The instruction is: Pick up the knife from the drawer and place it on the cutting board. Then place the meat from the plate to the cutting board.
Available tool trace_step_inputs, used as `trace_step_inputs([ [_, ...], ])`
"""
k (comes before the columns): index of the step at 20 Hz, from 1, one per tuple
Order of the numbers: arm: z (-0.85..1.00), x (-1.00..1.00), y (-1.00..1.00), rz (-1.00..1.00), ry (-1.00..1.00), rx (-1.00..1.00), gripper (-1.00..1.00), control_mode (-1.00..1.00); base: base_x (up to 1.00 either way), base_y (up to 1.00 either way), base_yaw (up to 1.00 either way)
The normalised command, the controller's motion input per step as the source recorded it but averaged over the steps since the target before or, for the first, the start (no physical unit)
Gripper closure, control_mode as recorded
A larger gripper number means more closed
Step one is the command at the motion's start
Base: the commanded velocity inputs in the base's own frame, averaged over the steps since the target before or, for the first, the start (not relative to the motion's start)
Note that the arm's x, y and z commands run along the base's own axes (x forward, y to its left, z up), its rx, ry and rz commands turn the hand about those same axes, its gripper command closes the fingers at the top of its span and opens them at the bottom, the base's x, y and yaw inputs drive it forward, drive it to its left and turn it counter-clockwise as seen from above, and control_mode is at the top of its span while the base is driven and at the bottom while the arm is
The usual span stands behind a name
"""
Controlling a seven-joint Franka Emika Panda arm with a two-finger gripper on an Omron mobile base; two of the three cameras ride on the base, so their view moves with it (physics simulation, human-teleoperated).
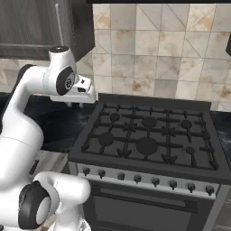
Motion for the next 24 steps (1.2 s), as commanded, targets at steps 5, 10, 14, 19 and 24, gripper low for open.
trace_step_inputs([
  [5,0.00,-0.02,0.00,0.00,0.00,0.00,-1.00,1.00,0.00,0.00,0.00],
  [10,0.00,0.00,0.00,0.00,0.00,0.00,-1.00,1.00,-0.30,0.00,0.00],
  [14,0.00,0.00,0.00,0.00,0.00,0.00,-1.00,1.00,-0.86,-0.07,0.00],
  [19,0.00,0.00,0.00,0.00,0.00,0.00,-1.00,1.00,-0.77,0.02,0.00],
  [24,0.00,0.00,0.00,0.00,0.00,0.00,-1.00,1.00,-0.32,0.18,0.01],
])
